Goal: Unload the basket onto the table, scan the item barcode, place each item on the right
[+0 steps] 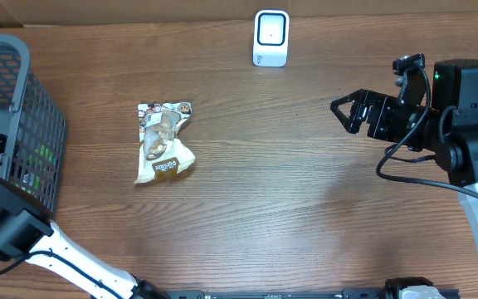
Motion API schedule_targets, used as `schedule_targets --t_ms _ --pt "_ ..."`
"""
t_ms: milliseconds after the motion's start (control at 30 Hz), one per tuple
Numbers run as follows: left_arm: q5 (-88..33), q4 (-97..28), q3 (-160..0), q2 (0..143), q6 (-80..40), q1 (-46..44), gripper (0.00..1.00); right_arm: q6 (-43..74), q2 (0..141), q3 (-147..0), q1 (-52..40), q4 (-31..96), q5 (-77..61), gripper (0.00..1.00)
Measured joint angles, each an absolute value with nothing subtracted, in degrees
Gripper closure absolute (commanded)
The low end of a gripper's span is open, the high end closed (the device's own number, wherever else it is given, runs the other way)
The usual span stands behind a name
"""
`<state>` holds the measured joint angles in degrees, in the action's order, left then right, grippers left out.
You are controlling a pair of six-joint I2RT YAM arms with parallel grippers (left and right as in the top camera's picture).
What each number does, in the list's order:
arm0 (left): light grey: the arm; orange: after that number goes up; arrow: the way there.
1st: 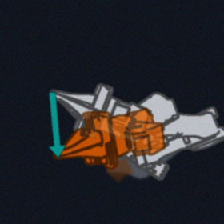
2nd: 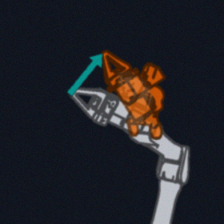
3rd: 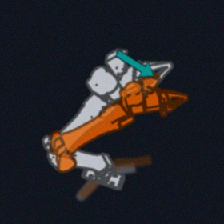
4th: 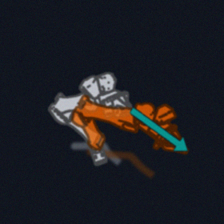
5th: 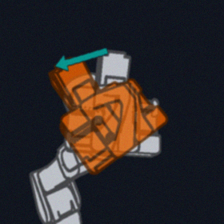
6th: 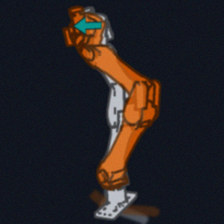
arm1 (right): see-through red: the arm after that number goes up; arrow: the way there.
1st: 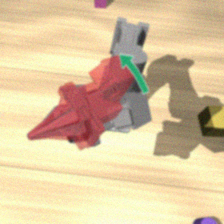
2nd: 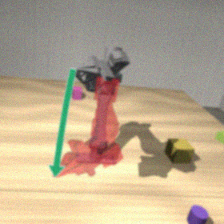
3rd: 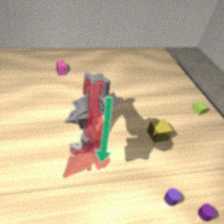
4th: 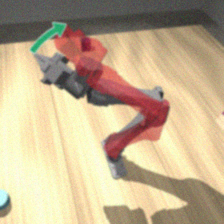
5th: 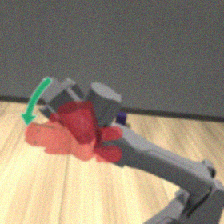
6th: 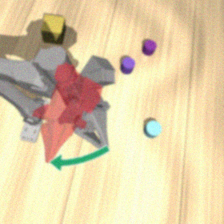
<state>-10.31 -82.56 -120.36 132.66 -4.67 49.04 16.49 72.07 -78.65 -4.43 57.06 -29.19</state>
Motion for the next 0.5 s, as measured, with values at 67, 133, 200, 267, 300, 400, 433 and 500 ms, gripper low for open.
schedule_targets --t_ms 67,133,200,267,300,400,433,500 --pt "-10.3 -82.7 -120.4 132.7 -4.5 49.1 0.96 16.5 72.1 -78.7 -4.4 57.0 -29.2 0.00" --pt "-10.5 -82.8 -120.4 132.4 -4.5 49.2 0.96 16.5 72.1 -78.7 -4.4 57.1 -29.2 0.00" --pt "-10.7 -82.8 -120.4 131.2 -4.5 49.3 0.96 16.5 72.1 -78.7 -4.4 57.1 -29.2 0.00" --pt "-11.3 -83.2 -120.7 126.4 -4.5 49.7 0.96 16.5 72.1 -78.7 -4.4 57.1 -29.2 0.00" --pt "-11.5 -82.9 -121.1 120.6 -4.5 49.9 0.96 16.5 72.1 -78.7 -4.4 57.1 -29.2 0.00" --pt "-11.6 -81.9 -122.1 110.0 -4.5 50.0 0.96 16.5 72.1 -78.7 -4.4 57.1 -29.2 0.00" --pt "-11.6 -81.9 -122.8 106.0 -4.5 50.0 0.96 16.5 72.1 -78.7 -4.4 57.1 -29.2 0.00" --pt "-11.3 -81.9 -124.1 99.3 -4.5 50.0 0.86 16.5 72.1 -78.7 -4.4 57.1 -29.2 0.00"
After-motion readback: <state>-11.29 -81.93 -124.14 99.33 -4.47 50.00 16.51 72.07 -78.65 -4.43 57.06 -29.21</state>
